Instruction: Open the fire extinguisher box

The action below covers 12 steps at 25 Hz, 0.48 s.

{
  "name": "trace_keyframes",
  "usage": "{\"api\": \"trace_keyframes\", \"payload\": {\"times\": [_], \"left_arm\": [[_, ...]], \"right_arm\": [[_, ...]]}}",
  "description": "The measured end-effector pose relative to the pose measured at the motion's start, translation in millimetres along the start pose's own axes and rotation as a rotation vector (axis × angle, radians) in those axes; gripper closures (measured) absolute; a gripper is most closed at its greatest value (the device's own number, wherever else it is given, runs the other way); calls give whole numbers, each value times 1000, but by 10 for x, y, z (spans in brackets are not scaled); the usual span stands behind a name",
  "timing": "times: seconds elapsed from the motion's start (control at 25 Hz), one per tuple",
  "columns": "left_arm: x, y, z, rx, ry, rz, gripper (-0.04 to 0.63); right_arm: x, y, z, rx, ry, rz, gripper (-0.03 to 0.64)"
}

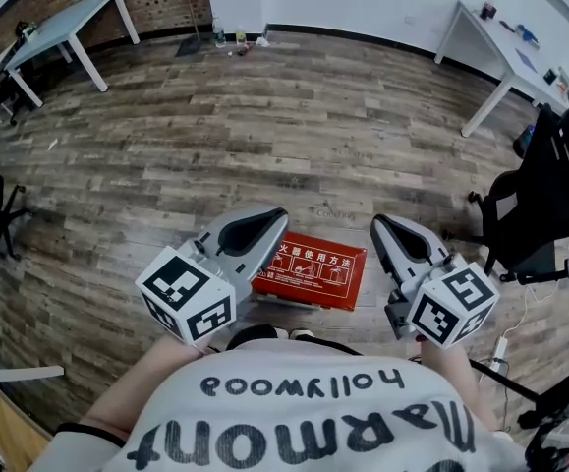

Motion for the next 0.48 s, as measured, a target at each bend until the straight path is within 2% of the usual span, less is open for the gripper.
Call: {"api": "trace_keyframes", "payload": {"times": [0.48], "left_arm": [[-75,-21,40,6,5,-6,586]], "right_arm": [[-84,-35,-36,4,-9,6,606]]}}
Point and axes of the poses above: the fingertips, and each gripper's own axes: x forward along the fingers, z to its right, y out of its top, the point moved 8 cm from there along -x, backward along the fingers, and after that the axes turned 14 degrees about y, right-handed, at the moved point
